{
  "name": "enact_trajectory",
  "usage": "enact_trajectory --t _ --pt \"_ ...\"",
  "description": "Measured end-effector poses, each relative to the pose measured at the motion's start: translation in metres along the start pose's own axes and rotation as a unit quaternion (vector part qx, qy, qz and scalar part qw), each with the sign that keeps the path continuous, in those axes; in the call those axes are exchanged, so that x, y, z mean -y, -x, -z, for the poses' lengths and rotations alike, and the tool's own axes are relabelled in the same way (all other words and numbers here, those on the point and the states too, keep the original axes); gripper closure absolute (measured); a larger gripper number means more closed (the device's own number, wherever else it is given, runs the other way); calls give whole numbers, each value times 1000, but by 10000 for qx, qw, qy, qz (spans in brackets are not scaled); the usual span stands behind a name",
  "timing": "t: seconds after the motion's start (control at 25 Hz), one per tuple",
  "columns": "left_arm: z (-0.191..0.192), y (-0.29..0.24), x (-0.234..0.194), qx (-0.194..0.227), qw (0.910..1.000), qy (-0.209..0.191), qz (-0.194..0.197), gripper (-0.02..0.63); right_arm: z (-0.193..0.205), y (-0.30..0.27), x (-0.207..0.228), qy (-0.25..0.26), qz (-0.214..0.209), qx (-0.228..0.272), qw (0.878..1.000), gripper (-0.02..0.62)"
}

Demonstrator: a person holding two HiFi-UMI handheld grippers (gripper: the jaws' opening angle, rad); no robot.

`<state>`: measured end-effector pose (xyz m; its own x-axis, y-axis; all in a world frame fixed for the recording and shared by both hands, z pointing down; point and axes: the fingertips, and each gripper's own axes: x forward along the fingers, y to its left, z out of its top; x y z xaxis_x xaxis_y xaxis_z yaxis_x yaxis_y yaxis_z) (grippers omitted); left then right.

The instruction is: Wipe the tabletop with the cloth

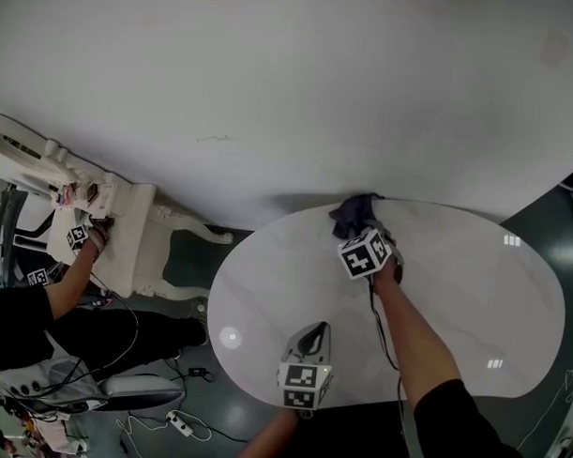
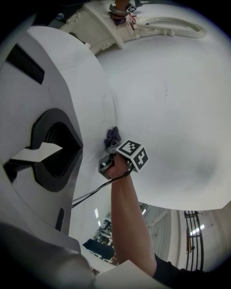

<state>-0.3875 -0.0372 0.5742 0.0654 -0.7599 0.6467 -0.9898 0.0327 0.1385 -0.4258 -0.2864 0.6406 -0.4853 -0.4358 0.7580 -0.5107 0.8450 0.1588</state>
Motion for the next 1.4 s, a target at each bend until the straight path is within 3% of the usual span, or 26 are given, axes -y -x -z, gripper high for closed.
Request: enact_trajectory --t 0.44,0.72,1.04,1.4 --pt "12 16 -55 33 9992 311 -246 600 -38 -24 -58 551 -137 -63 9984 551" --pt "15 27 -80 94 9978 490 -443 600 -65 -35 -111 951 -522 34 9941 551" --pt "32 53 -117 94 9922 817 -933 600 -97 -43 -191 1482 -1045 243 9831 551" --pt "59 80 -149 125 9831 1192 -1380 600 -104 -39 -282 2017 -1666 370 9645 551"
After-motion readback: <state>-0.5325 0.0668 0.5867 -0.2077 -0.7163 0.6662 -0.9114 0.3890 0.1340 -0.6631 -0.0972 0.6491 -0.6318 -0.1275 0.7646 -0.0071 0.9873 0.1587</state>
